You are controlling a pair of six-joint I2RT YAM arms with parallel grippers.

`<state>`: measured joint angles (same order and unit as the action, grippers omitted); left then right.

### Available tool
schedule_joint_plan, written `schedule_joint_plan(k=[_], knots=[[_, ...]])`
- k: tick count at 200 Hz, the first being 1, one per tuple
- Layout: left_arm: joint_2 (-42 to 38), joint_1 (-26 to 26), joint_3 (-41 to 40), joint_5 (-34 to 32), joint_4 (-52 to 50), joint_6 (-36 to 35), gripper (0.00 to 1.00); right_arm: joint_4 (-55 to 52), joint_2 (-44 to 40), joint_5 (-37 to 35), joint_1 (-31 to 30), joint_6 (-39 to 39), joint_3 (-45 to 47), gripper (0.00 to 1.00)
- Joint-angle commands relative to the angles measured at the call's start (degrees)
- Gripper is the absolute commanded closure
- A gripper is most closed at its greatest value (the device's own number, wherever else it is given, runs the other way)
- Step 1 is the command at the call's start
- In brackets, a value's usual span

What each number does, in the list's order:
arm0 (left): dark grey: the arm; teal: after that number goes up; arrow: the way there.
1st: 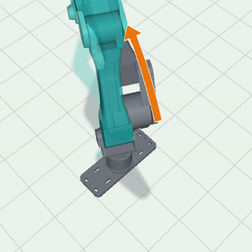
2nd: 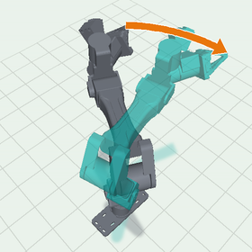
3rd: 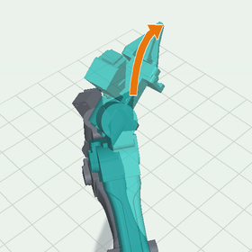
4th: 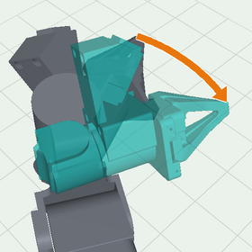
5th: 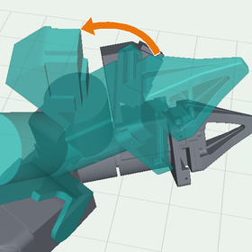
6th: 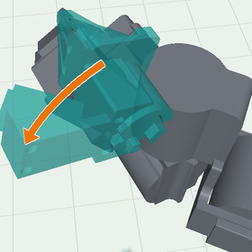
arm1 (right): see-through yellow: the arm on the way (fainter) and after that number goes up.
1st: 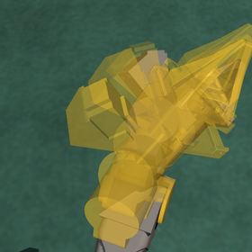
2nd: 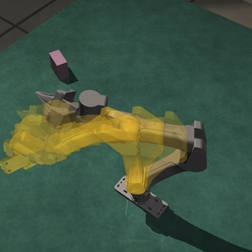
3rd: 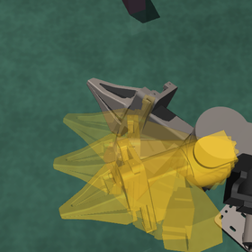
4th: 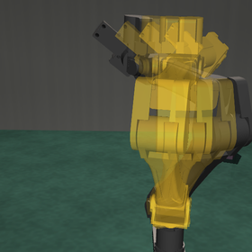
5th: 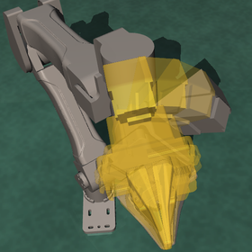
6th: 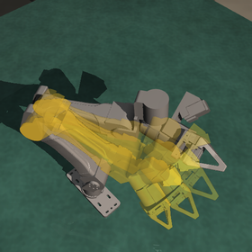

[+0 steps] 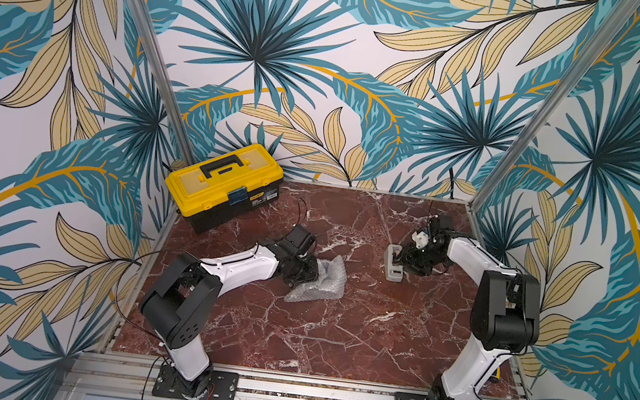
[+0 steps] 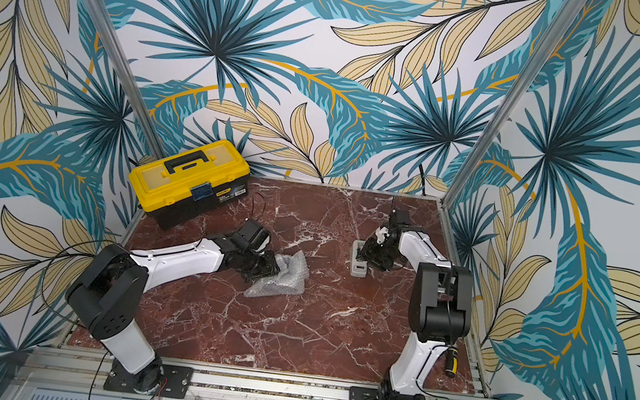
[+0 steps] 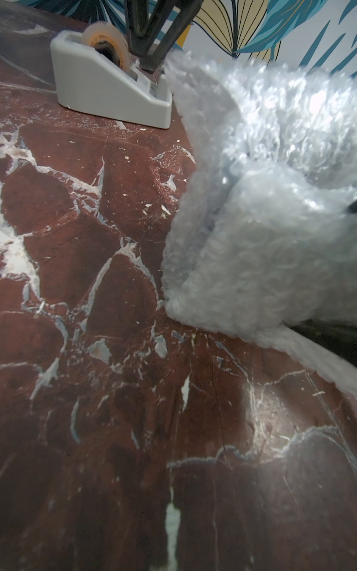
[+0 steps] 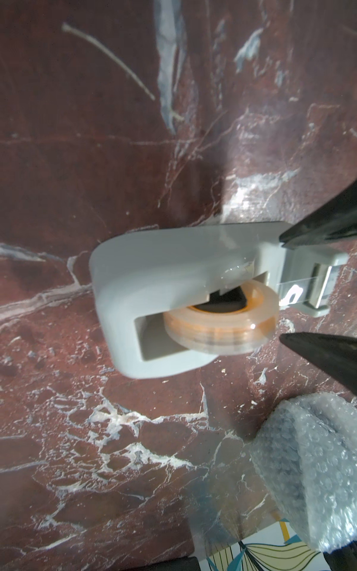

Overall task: Wrap mugs in bubble wrap
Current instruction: Tear off the tape using the Tape Cutter.

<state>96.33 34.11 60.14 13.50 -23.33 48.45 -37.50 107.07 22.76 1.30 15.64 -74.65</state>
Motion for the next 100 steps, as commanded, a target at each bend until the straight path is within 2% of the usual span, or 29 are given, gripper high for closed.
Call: schedule_joint_plan(k=[1,65,100], knots=[[0.9,0.7,-1.2,1.1,-0.3,0.2,0.67,1.2,1.0,2.5,0.5,-0.2,1.5,0.56],[0.9,0.8,-1.1,1.1,-0.3,0.2,0.67,2.4,1.4,4.1,1.2,0.4,2.3,0.66],[1.0,0.8,-1.1,1.0,-0.3,0.2,0.67,3.0,1.8,4.6,1.6,0.5,2.9,0.68]])
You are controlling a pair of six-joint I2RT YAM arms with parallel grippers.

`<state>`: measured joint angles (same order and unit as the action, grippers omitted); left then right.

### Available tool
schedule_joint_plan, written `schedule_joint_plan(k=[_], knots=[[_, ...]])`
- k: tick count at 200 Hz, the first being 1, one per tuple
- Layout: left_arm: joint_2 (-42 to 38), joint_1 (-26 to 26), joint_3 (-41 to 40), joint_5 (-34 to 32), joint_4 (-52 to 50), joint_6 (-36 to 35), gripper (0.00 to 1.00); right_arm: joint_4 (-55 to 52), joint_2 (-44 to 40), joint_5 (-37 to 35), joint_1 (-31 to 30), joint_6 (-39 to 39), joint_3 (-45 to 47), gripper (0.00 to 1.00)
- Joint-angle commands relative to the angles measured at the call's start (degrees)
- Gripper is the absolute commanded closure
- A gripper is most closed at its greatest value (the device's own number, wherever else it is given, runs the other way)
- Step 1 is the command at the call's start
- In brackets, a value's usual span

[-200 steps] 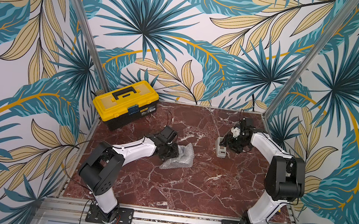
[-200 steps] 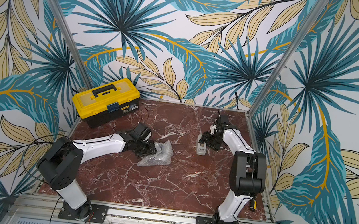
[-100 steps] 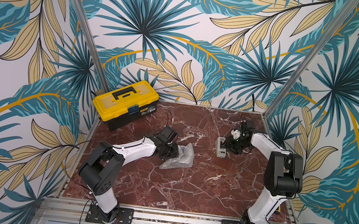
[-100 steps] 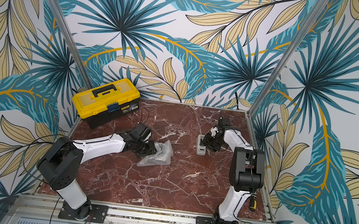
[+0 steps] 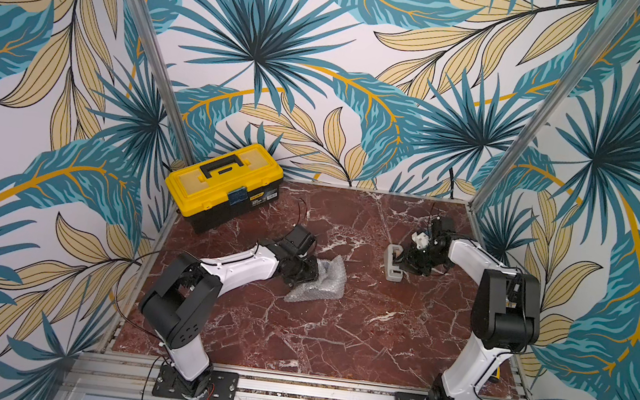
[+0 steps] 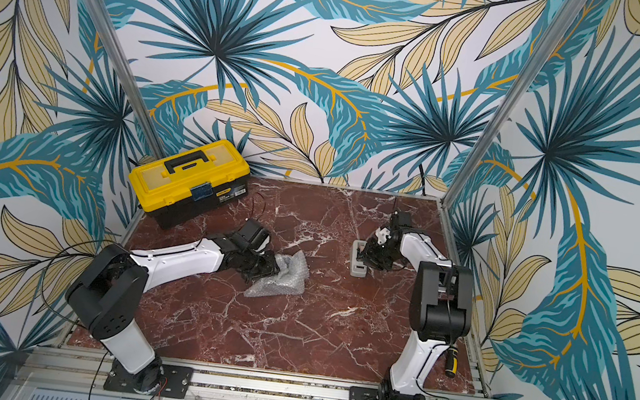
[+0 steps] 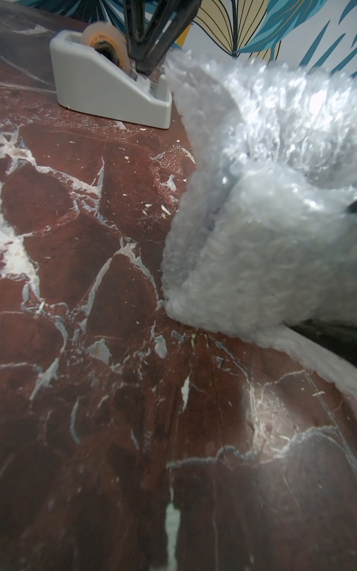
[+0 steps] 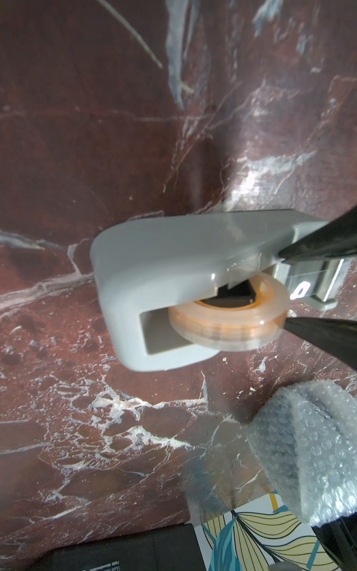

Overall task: Wrap mugs in bubble wrap
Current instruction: Tear off the tape using the Tape Cutter.

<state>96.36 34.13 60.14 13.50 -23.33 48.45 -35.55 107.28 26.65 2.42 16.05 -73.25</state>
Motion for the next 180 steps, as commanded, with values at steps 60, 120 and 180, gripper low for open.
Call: schedule_joint_plan(k=[60,120,180], knots=[[0.9,0.7,-1.0,0.9,-0.3,0.2,0.67,1.8,2.3,1.9,1.1,0.7,2.0,0.7],[0.9,0.9,-0.9,1.0,-0.3,0.2,0.67,2.2,2.7,2.5,1.2,0.9,2.6,0.78],[0.9,0.9,-1.0,1.0,-0.3,0.2,0.67,2.3,1.6,2.8,1.4,1.3,2.9,0.95]])
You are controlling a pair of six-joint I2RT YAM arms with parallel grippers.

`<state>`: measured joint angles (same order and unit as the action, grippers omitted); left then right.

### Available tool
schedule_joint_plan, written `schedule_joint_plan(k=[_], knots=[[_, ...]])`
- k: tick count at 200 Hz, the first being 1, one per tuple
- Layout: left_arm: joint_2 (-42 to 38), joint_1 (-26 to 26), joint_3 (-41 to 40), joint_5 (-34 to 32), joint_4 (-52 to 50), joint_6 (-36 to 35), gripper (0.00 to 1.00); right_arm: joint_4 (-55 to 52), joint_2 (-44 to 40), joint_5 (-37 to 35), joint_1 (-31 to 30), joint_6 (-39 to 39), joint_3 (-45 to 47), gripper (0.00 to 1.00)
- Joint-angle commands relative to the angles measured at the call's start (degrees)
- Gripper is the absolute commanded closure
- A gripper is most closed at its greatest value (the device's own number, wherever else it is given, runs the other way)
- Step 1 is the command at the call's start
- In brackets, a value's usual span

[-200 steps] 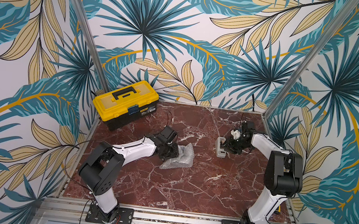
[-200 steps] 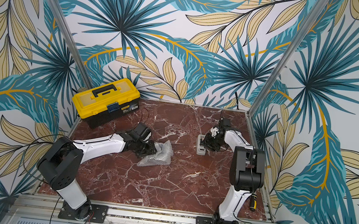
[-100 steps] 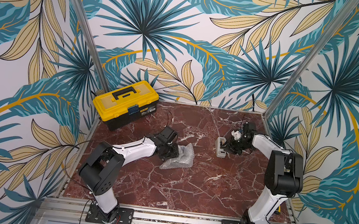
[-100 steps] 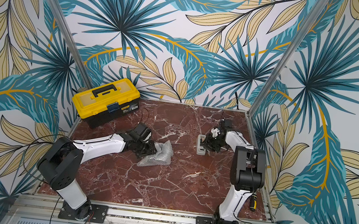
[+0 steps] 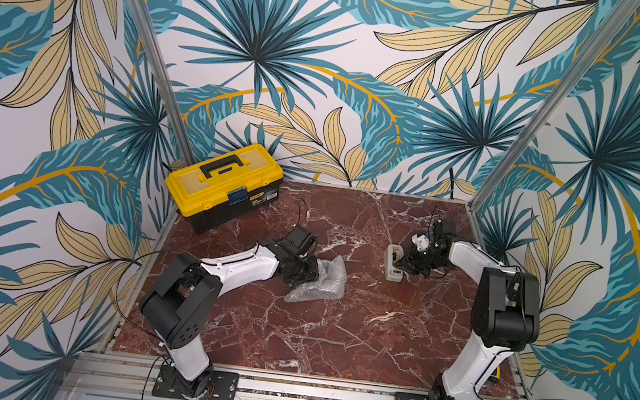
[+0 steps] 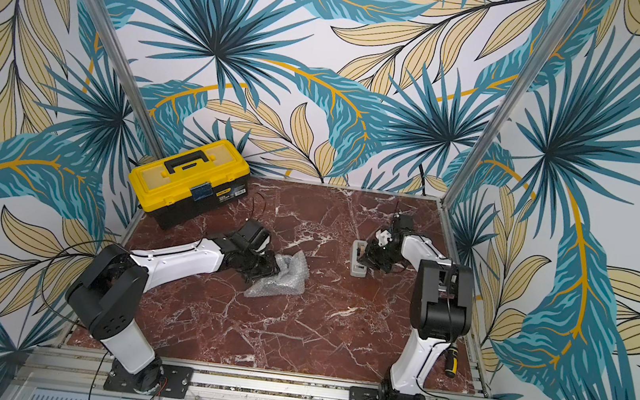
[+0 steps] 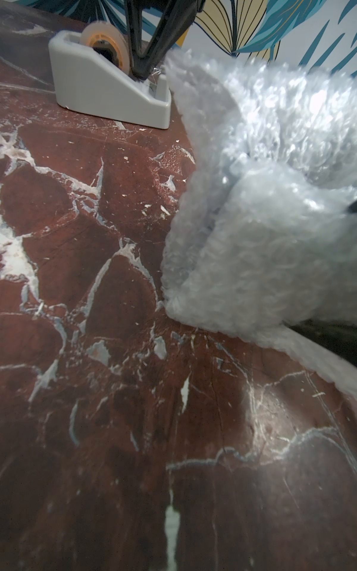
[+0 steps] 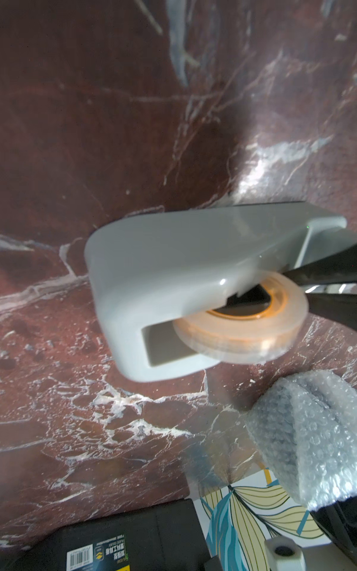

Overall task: Wrap mugs in bubble wrap
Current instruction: Tear off the tape using the Tape Cutter.

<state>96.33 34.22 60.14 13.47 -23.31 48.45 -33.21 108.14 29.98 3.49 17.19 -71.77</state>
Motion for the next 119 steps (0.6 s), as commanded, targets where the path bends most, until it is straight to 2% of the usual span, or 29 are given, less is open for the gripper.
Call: schedule_joint_plan(k=[1,22,119], knots=[[0.9,0.8,-1.0,1.0,-0.3,0.2,0.67,-0.1,0.8,-0.5,0.3,0.2,1.4,0.95],[0.9,0.8,-1.0,0.9,-0.3,0.2,0.67,-0.1,0.2,-0.3,0.3,0.4,1.4,1.0],[0.9,0.9,-0.9,0.9,-0.3,0.2,0.67,-1.9,-3.3,1.0,0.3,1.4,-0.1,1.0]])
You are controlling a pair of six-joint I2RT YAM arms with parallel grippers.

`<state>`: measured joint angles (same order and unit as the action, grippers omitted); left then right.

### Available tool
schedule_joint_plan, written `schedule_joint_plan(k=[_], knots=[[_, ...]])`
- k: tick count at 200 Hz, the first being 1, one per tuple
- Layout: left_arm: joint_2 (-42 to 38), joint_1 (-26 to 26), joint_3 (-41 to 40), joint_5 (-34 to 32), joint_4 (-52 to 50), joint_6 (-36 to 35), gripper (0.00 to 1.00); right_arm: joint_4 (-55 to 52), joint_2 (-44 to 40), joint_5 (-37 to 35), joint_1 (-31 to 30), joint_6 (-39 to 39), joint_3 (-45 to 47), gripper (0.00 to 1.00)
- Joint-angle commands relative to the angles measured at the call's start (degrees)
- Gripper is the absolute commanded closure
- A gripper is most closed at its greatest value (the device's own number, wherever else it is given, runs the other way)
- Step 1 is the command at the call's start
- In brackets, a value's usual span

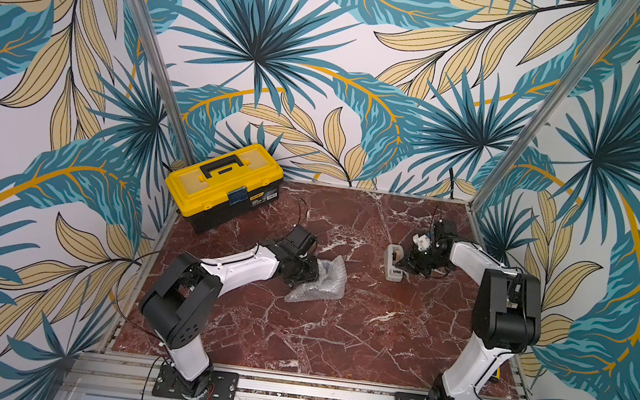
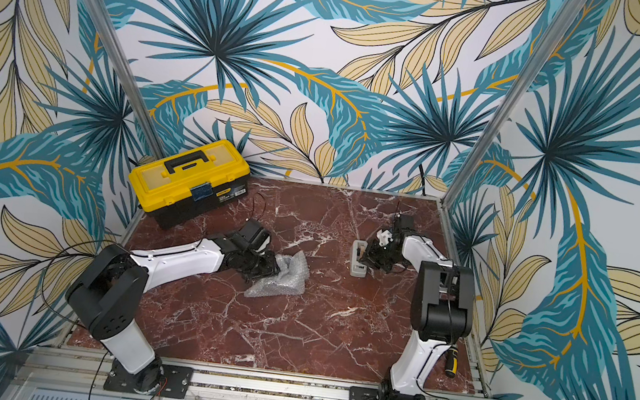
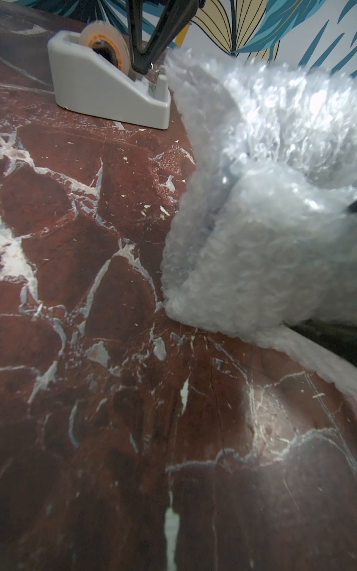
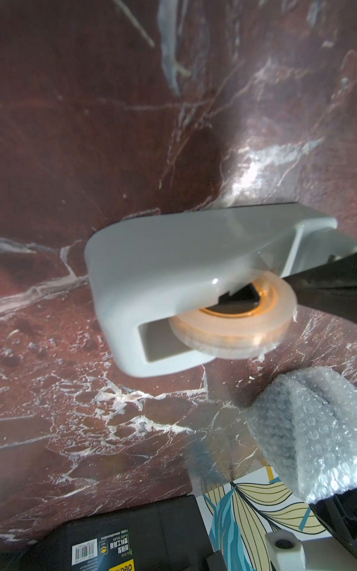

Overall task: Wrap mugs in bubble wrap
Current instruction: Tear off the tape using the Tape Cutter.

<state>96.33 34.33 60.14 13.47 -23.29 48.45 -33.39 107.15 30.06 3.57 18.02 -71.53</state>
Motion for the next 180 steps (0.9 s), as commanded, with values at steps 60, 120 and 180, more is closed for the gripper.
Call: schedule_joint_plan(k=[60,120,180], knots=[[0.8,0.8,-1.0,0.8,-0.3,0.2,0.67,-2.9,-3.7,1.0,0.2,0.9,-1.2,1.0],[0.8,0.8,-1.0,0.8,-0.3,0.2,0.67,-4.5,-3.8,0.8,0.2,0.6,-2.7,1.0],[0.9,0.9,-0.9,0.8,-0.3,0.2,0.67,-5.0,-4.5,0.2,0.2,0.7,-2.8,1.0]])
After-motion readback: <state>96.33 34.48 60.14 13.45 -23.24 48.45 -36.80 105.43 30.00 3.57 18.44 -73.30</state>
